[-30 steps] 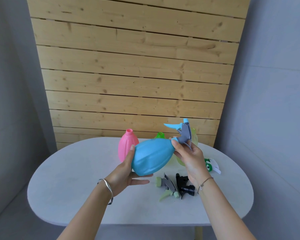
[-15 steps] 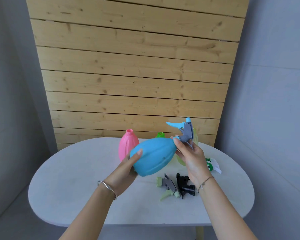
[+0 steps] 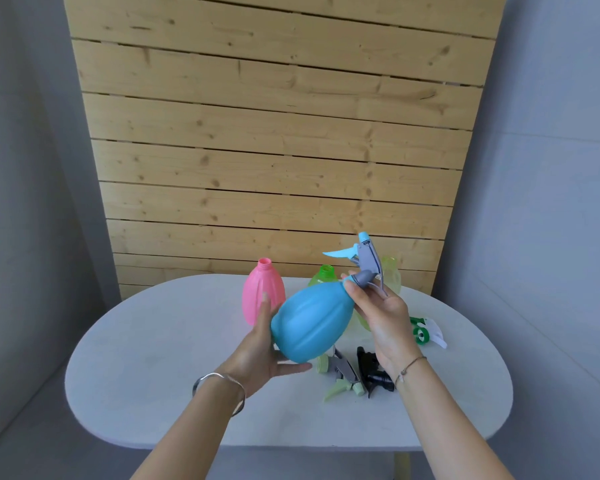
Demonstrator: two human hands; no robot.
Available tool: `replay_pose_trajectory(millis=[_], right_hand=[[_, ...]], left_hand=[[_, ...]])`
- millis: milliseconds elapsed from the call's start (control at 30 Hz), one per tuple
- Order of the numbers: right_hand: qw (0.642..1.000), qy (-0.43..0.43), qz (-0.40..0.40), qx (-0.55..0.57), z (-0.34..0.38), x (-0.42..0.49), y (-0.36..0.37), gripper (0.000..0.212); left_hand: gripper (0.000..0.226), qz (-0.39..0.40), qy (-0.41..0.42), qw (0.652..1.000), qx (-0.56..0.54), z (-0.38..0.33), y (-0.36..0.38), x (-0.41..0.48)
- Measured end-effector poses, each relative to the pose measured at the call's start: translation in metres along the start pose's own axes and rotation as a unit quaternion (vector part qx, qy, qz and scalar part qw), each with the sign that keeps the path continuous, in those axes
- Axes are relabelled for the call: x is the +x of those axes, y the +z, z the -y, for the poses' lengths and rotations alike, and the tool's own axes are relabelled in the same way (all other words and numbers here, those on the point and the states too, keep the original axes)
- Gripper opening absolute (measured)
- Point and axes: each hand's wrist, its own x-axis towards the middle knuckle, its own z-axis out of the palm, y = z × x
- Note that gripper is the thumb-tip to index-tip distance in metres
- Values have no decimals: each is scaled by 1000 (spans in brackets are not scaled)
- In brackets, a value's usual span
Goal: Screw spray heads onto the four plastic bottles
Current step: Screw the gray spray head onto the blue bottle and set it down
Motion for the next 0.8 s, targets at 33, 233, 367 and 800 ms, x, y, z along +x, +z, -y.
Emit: replay_pose_trajectory(millis=[33, 233, 367, 800], right_hand=[[1000, -2, -1, 2, 1, 0, 0, 28], [999, -3, -9, 47, 3, 0, 0, 33], [999, 6, -11, 33, 0, -3, 4, 32], [989, -27, 129, -62, 8, -8, 7, 34]], left_hand=[[49, -16, 17, 1000, 14, 2, 0, 1], [78, 35, 45, 998, -28, -5, -7, 0], [64, 10, -13, 998, -68, 0, -5, 3], [68, -32, -16, 996, -78, -6, -15, -2]])
